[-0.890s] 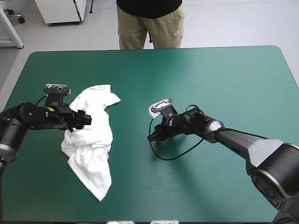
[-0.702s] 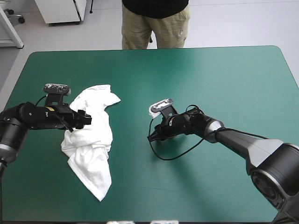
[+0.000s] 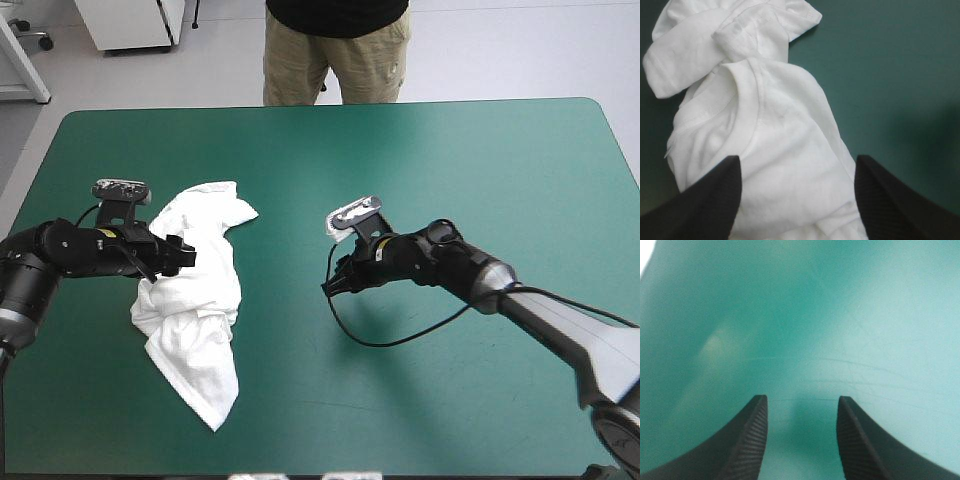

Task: Fold the cloth

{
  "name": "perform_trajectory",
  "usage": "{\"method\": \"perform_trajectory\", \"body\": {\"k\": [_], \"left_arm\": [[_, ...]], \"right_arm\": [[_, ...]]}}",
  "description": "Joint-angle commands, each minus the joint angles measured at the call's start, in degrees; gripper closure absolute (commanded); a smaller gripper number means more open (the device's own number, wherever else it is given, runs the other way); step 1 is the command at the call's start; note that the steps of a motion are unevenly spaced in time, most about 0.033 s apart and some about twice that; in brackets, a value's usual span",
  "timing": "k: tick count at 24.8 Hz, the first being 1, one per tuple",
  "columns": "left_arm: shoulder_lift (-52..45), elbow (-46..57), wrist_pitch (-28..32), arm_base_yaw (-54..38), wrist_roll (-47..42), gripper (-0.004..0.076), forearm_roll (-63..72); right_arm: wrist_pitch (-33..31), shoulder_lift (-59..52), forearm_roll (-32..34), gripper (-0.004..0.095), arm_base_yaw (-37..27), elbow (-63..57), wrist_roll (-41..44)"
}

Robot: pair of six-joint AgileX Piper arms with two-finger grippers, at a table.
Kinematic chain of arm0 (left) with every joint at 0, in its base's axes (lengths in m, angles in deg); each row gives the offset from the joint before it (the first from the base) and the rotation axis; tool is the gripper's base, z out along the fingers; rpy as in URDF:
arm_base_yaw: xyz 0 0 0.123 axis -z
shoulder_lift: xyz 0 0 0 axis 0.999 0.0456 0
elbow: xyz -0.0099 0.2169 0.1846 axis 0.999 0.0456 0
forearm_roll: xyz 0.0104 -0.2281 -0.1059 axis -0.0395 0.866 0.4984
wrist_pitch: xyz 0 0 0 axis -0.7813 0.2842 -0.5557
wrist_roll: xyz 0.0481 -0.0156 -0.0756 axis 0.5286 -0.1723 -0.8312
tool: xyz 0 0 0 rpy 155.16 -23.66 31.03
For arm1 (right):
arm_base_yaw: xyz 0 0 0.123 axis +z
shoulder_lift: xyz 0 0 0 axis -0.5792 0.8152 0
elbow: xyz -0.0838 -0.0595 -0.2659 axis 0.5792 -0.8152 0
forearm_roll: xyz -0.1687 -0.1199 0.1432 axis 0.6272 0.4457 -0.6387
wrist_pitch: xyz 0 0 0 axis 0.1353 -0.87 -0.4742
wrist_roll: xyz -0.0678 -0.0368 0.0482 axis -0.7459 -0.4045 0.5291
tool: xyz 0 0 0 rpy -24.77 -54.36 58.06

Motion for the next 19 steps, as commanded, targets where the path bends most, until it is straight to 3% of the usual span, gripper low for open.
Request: {"method": "perform_trajectory", "body": {"k": [1,5,12,19], "left_arm": [[-1.3,-2.0,1.8,0.2,-0.3,0.0251,1.4],[-1.3,-2.0,1.8,0.2,-0.3,0.0251,1.3],[-1.3,-2.0,1.8,0.2,-0.3,0.0251,1.3],[-1.3,-2.0,1.8,0.2,-0.3,0.0251,0.6]], "right_arm": [[-1.7,-11.9,0.3,0.0494,-1.3,2.0,-0.5],[-4.7,-23.9,3.6,0.0494,-4.7,2.0,1.7],[-13.1,-42.0,19.0,0.0494,-12.1,2.0,12.0],[-20.3,-52.6,19.0,0.0494,-12.3,1.8,13.5]]}}
